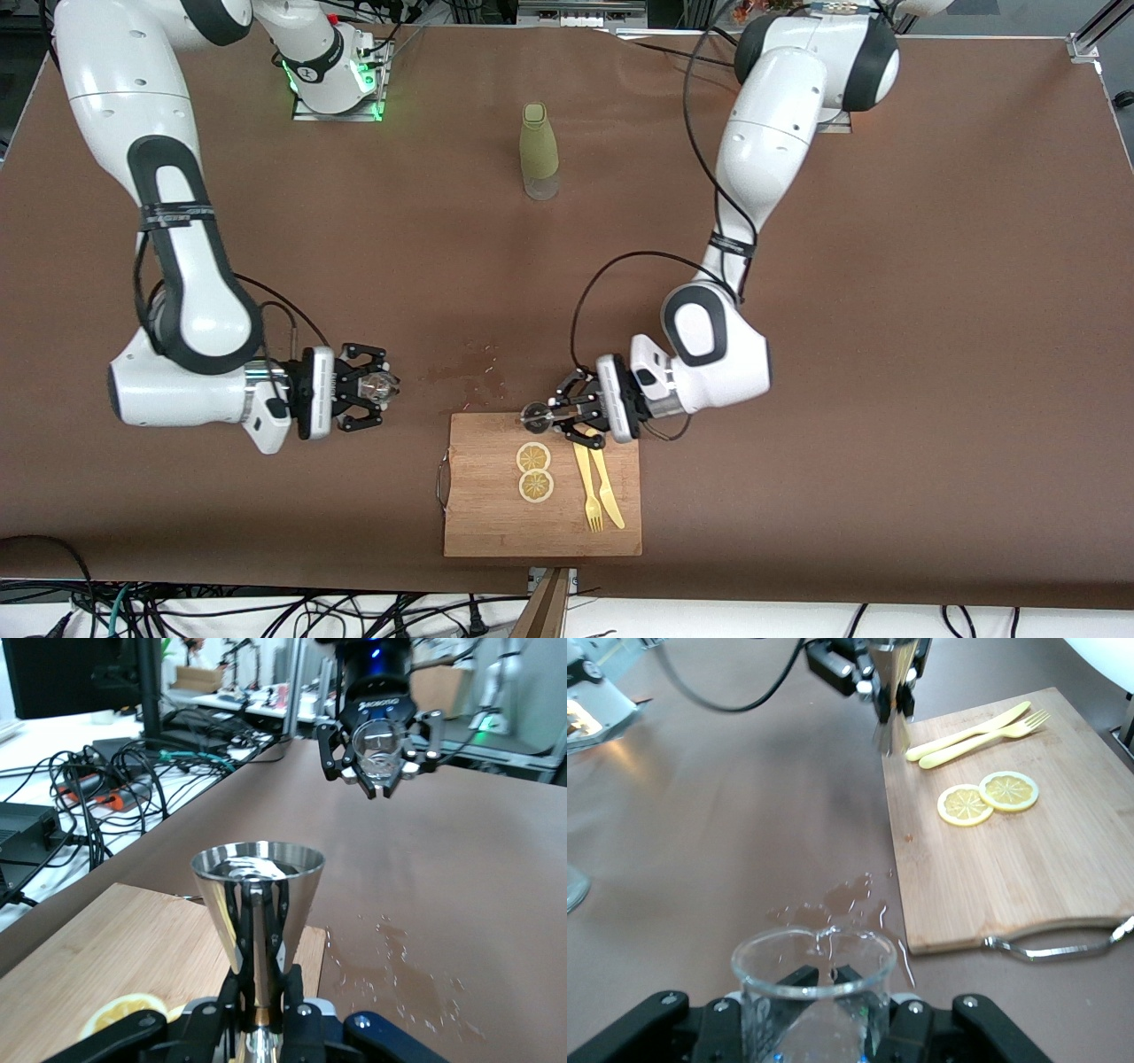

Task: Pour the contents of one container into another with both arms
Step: 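Turn the beaker upright while the left gripper moves the jigger away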

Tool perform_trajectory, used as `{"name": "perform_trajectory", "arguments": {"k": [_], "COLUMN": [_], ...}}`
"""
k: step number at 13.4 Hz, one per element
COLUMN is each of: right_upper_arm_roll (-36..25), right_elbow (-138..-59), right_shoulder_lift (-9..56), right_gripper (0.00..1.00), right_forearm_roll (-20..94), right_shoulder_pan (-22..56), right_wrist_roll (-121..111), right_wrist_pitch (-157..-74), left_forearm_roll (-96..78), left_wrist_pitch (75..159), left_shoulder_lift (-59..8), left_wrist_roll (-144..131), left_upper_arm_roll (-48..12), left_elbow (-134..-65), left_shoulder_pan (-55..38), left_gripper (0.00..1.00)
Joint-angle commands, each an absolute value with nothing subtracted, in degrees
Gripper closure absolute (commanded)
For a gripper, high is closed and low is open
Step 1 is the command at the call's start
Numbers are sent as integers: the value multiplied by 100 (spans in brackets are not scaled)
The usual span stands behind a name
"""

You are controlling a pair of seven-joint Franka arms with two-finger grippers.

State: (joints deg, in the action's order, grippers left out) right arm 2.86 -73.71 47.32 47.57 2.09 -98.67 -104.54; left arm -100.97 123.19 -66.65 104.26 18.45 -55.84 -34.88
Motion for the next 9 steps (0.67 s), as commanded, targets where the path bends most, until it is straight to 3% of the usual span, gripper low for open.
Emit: {"name": "perform_trajectory", "arguments": {"k": [1, 9], "right_upper_arm_roll": [-200, -1195], "right_elbow": [-7619, -8893], "right_shoulder_lift": [4658, 4693], "right_gripper": [82, 82], "right_forearm_roll": [5333, 6793], "right_shoulder_pan": [176, -8], "right_wrist_roll": [-10702, -13058], "right_wrist_pitch": [-9977, -9273], "left_forearm_roll": [-10283, -8995], "left_wrist_pitch": [11657, 9239], "left_shoulder_lift": [-6267, -5846], "left_wrist_roll": [11169, 12594], "left_upper_arm_roll": [1696, 1108], "left_elbow": [-6177, -7118], "left_shoulder_pan": [-3218, -1645], "left_gripper": [100, 100]}}
